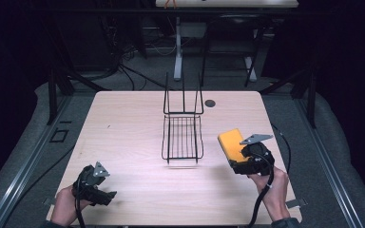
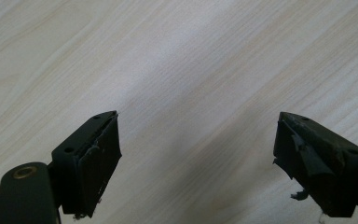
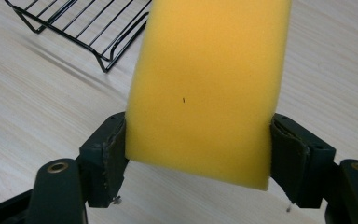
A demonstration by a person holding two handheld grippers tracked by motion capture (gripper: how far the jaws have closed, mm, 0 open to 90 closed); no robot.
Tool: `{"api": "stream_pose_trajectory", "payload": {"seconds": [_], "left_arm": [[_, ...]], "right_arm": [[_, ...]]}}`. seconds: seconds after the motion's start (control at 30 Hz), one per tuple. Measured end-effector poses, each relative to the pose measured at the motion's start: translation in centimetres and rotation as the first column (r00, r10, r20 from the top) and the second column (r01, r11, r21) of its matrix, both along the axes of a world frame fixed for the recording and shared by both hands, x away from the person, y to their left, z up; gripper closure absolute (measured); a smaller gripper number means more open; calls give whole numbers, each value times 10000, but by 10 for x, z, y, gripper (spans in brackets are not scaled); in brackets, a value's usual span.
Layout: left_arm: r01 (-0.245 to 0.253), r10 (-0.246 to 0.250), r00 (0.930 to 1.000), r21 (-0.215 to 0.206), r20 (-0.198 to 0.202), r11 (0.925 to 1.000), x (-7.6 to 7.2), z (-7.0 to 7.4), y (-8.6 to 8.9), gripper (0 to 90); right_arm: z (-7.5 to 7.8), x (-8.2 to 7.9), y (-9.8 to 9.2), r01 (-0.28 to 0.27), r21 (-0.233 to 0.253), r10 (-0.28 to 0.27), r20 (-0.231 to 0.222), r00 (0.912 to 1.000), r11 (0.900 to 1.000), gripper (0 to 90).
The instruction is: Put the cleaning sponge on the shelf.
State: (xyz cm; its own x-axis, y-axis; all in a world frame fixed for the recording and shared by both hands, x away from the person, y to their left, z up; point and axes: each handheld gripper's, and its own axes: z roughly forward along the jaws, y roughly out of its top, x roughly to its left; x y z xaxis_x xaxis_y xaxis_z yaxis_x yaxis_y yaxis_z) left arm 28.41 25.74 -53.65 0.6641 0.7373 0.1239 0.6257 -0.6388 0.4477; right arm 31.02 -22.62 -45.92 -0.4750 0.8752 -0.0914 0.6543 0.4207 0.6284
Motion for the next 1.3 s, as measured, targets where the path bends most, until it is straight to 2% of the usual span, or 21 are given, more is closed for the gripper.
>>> {"api": "stream_pose_trajectory", "payload": {"seconds": [0.9, 1.3], "left_arm": [[-25, 25, 10000, -5, 48, 10000, 0, 0, 0, 145], [-37, 38, 10000, -29, 60, 10000, 0, 0, 1, 145]], "right_arm": [[2, 21, 32, -463, 103, 462, 145, 9988, 9989, 273], [0, 31, 52, -797, 94, 796, 161, 9967, 9968, 275]]}}
